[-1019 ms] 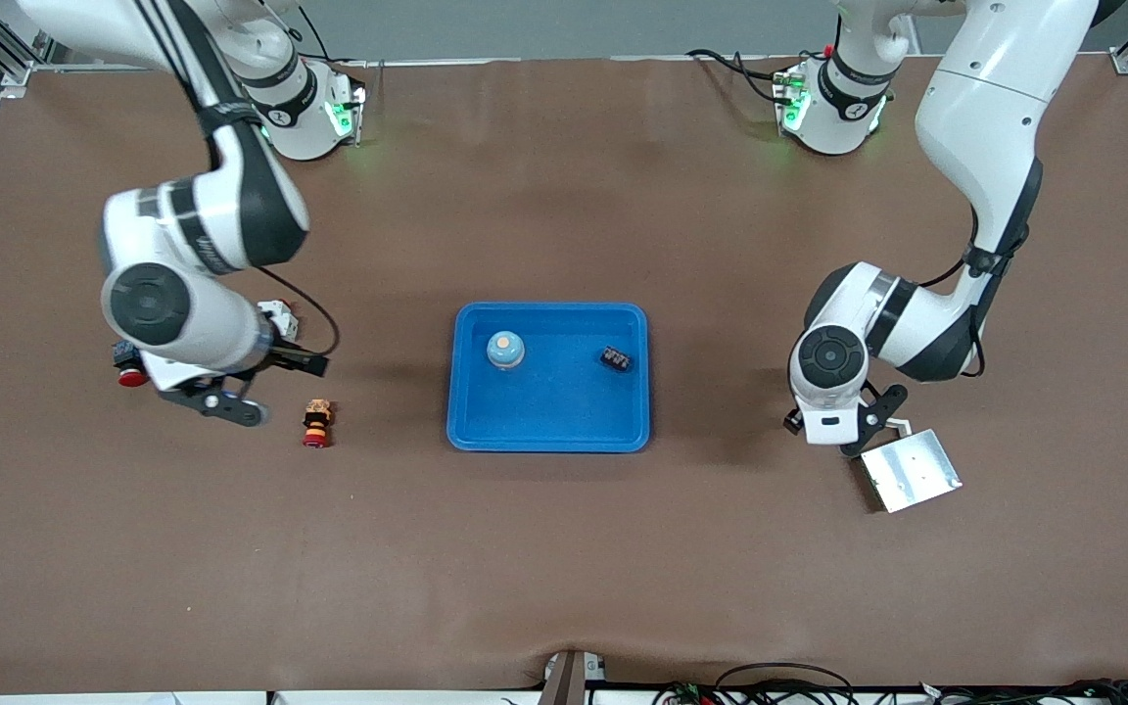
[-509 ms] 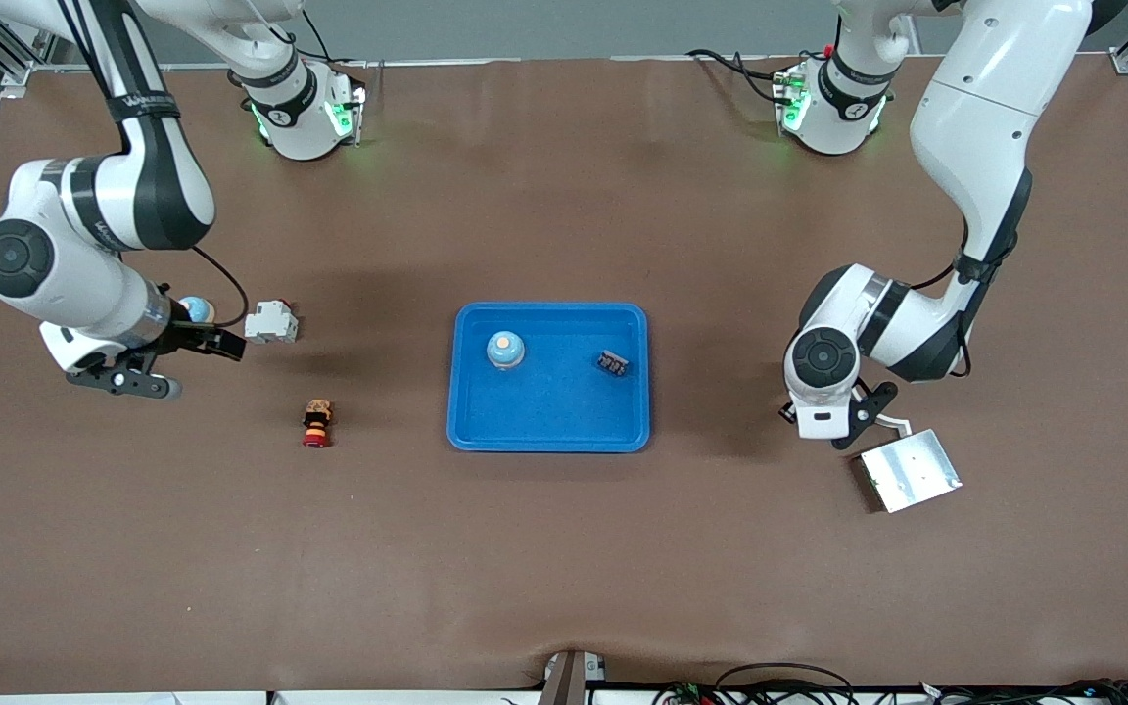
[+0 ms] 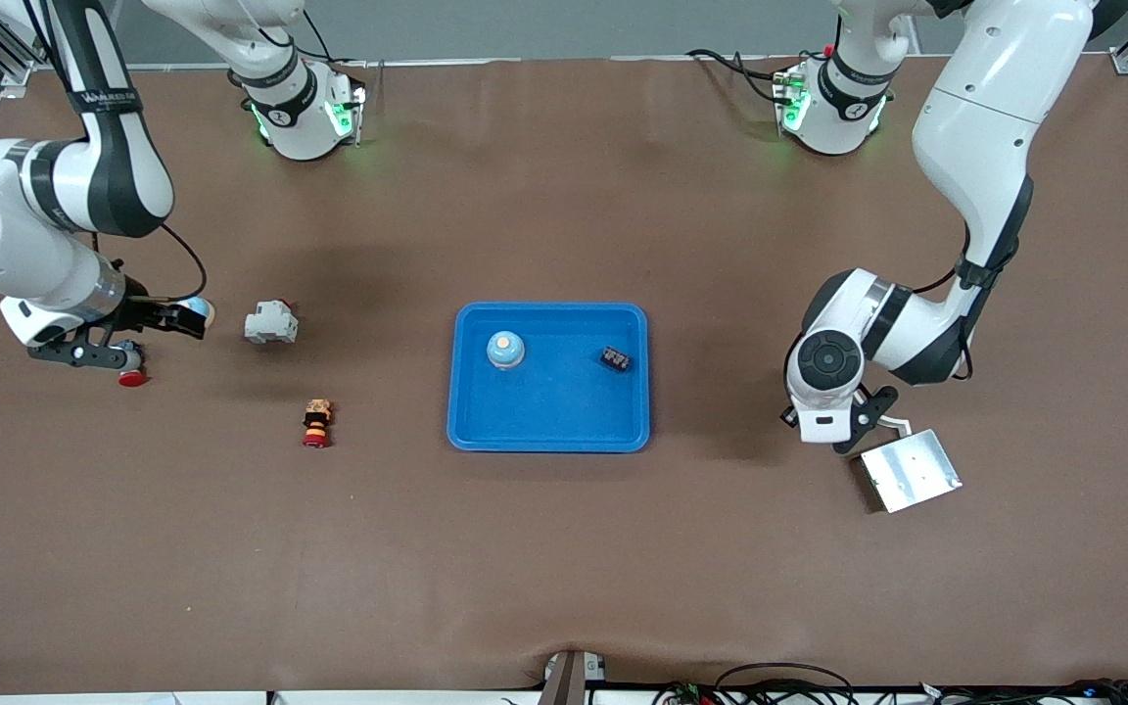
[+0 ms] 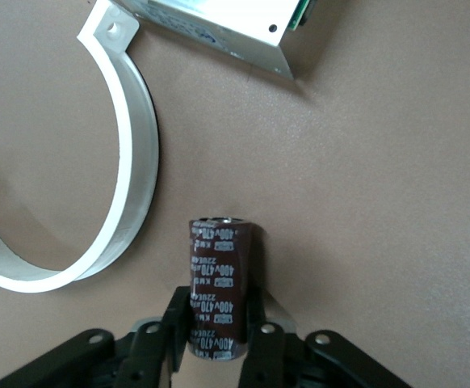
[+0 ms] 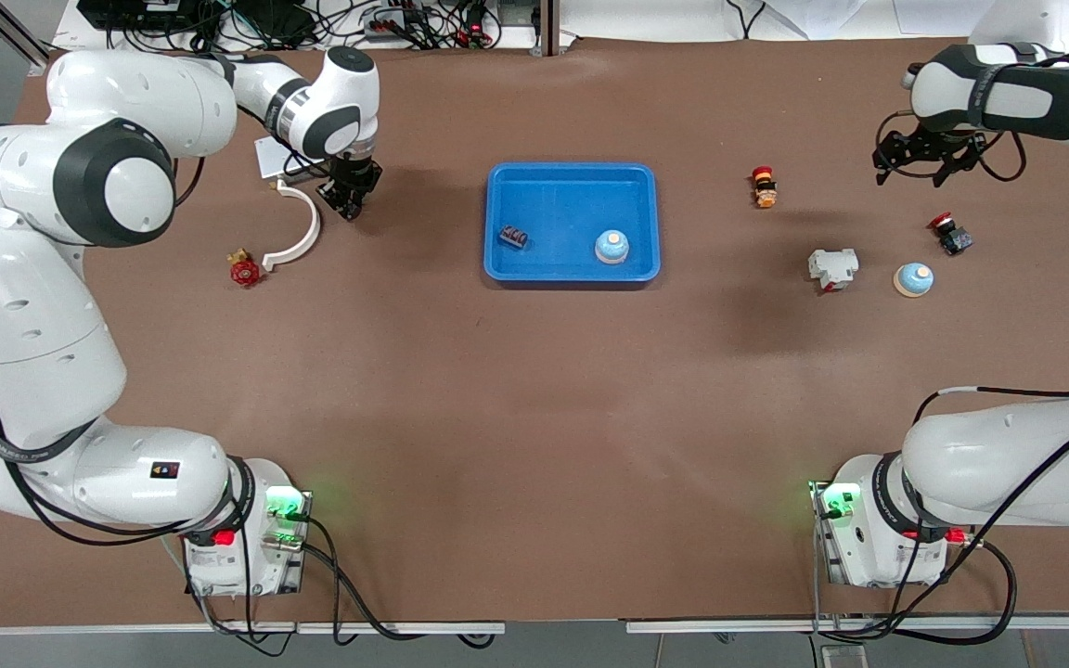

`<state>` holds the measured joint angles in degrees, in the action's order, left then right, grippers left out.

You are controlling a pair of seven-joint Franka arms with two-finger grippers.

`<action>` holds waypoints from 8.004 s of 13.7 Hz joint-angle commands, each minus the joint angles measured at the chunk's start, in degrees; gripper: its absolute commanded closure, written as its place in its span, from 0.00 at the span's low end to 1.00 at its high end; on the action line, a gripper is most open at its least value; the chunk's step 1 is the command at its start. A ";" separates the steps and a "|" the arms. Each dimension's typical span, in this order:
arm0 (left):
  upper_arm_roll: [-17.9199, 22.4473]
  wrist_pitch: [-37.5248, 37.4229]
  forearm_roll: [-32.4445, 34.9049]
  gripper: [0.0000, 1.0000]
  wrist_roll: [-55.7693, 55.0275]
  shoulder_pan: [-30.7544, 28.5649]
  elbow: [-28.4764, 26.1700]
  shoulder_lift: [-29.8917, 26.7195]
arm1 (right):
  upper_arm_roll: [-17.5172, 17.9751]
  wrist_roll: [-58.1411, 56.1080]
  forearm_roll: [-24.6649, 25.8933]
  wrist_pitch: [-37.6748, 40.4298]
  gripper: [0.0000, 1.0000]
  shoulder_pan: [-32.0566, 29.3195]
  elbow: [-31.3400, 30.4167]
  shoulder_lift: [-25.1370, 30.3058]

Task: Place electrolytic capacitor and blue bell in tray
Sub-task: 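Grasp the second capacitor with the left gripper and carry it over the tray, then lower the capacitor into the tray and open the left gripper, then grasp and lift the second bell with the right gripper while the left gripper withdraws, then carry the bell over the blue tray with the right gripper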

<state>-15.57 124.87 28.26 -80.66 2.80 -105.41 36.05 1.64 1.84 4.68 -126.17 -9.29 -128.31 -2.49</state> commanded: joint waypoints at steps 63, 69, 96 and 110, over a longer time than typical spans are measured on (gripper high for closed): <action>0.10 -22.29 -17.00 0.00 36.09 4.15 26.75 -16.36 | 3.19 -21.01 -8.02 -44.08 1.00 -16.29 -21.72 -12.45; -0.25 -25.46 -20.43 0.00 48.12 -2.18 26.75 -19.96 | 12.57 1.71 -8.11 -28.30 1.00 -11.81 -15.23 -5.70; 11.44 -32.49 -25.45 0.00 70.90 -0.34 12.07 -40.36 | 18.92 90.79 15.97 -2.41 1.00 24.84 40.42 -42.15; 11.08 -32.05 -25.54 0.00 70.90 -0.25 12.07 -39.39 | 15.85 95.10 16.59 -10.24 1.00 28.54 39.98 -45.23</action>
<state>-4.70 92.12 3.81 -10.52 2.43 -92.78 -3.06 18.30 95.23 19.57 -136.08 18.03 -89.51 -46.65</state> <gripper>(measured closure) 0.000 0.330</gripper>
